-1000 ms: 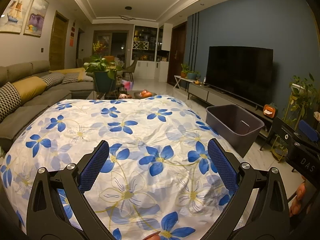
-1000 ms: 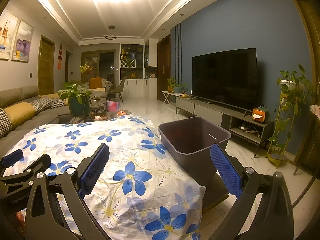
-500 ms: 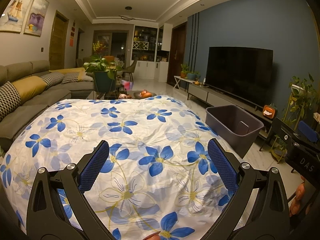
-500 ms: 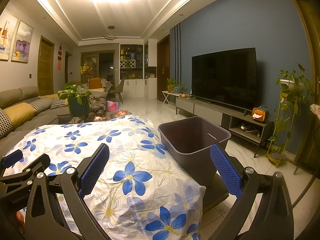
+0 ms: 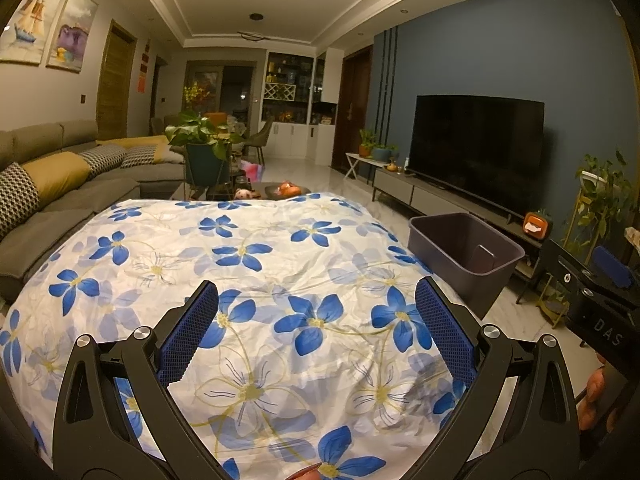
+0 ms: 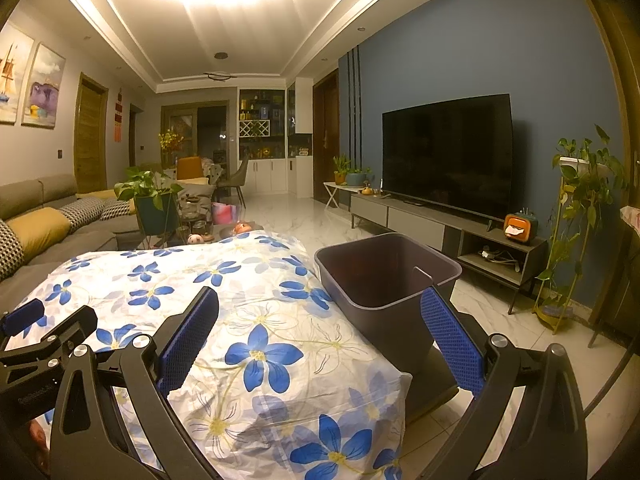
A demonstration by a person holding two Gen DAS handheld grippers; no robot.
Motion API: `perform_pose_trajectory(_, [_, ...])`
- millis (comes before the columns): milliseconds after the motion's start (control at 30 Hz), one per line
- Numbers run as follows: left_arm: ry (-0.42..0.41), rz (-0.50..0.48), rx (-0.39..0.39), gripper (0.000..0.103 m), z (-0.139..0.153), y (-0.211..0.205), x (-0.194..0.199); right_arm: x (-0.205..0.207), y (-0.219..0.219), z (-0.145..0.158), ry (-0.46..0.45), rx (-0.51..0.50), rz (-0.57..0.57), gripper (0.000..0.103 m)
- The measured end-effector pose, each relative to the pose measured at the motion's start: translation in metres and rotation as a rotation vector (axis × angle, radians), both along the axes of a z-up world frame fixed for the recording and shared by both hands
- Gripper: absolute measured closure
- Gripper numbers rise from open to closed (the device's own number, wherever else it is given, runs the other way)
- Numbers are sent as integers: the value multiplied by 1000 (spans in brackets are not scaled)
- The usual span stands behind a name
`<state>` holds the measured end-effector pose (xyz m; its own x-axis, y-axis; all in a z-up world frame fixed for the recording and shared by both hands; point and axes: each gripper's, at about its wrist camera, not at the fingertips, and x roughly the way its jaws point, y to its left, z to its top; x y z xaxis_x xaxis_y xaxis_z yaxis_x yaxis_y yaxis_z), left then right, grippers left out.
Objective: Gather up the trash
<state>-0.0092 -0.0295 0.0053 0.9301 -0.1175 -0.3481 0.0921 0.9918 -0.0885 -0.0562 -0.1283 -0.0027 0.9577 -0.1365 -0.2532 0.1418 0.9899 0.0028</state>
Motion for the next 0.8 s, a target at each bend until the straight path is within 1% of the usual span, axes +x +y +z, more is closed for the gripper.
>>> perform_pose_trajectory(233, [-14,-6,5,6,0,0,-1,1,1,0,2,1,1,6])
perform_pose_trajectory(300, [-19,0,22,13,0,0,0,1,0,0,3,4,0,6])
perform_pose_trajectory(367, [-15,-3,22,13,-1,0,1,1,0,0,1,3,1,6])
perform_pose_trajectory(600, [-12,6,16,13,-1,2,1,2,0,-1,3,6,2,6])
perform_pose_trajectory(700, [-17,4,27,13,0,2,1,2,-2,-1,2,9,2,6])
perform_pose_trajectory(733, [-19,4,31,12,0,2,0,2,-2,-1,2,10,3,6])
perform_pose_trajectory(800, [-19,9,33,7,1,2,1,2,-2,-1,2,11,3,6])
